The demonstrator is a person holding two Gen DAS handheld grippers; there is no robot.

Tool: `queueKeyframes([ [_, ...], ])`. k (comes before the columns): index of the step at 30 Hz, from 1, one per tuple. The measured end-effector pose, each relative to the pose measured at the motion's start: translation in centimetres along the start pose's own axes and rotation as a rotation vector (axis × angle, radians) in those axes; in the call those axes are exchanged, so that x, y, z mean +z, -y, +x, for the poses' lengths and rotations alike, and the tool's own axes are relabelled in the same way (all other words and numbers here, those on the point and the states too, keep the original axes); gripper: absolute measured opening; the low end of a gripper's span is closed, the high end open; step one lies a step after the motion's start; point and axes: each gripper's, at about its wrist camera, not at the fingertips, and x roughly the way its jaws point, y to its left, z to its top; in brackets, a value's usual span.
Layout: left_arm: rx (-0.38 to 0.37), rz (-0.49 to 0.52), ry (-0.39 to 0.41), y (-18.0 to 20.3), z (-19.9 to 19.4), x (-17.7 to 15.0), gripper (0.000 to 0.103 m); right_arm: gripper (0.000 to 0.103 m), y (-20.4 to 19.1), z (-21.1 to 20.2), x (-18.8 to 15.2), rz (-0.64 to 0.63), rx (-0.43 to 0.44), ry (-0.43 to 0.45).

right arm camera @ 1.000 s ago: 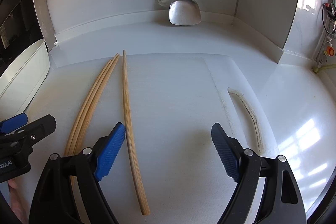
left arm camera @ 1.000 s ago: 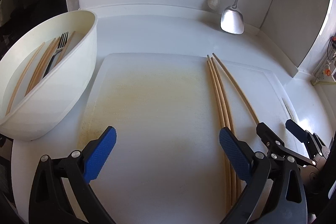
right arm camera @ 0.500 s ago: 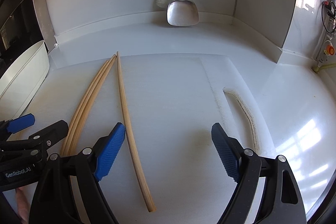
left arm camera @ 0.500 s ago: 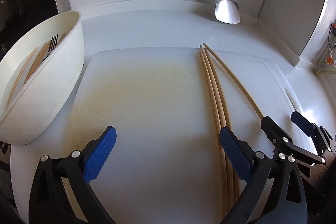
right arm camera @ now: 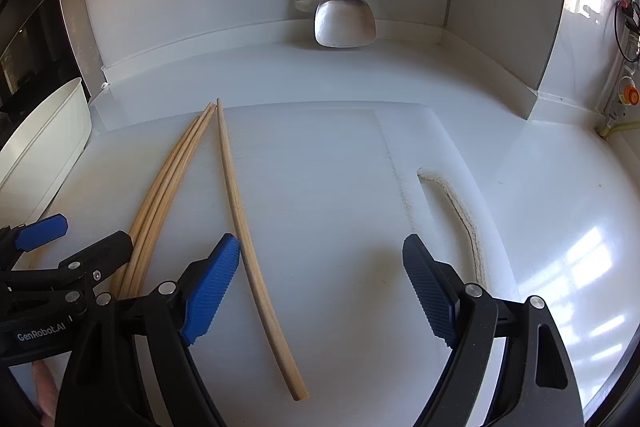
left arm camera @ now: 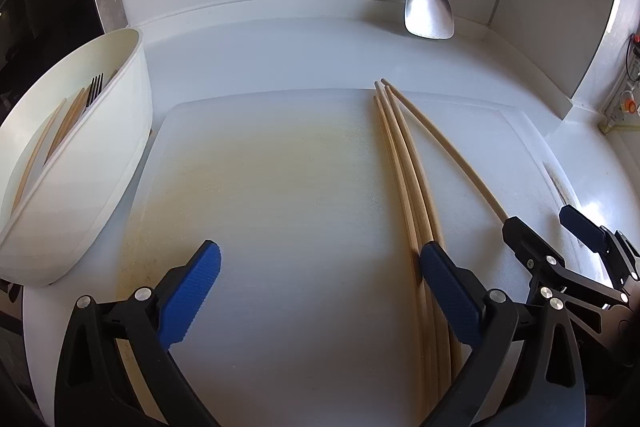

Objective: Organize utensils
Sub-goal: 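Lower both open tools around the remaining chopsticks, separating single chopsticks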

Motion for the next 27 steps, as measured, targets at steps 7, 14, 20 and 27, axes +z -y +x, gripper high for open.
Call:
queueKeyframes([
  [7,0.005,-0.036,-0.002,-0.9,-0.1,0.1,0.098,0.08,0.2,0.0,0.0,-0.004,0.003,-0.002],
  [14,0.082,-0.052,-0.01,-2.7,0.2,0.2,0.098,0.08,0.2,-0.1,-0.1,0.001,0.0,0.001],
  [20,0.059,-0.073,0.005,-2.6,-0.2,0.4,0.097,0.08,0.3,-0.1,-0.1,0.0,0.0,-0.001],
  [27,0.04,-0.049,0.034,-1.7,-0.6,1.0,0.097,0.08,0.3,-0.1,-0.1,0.0,0.0,0.0],
])
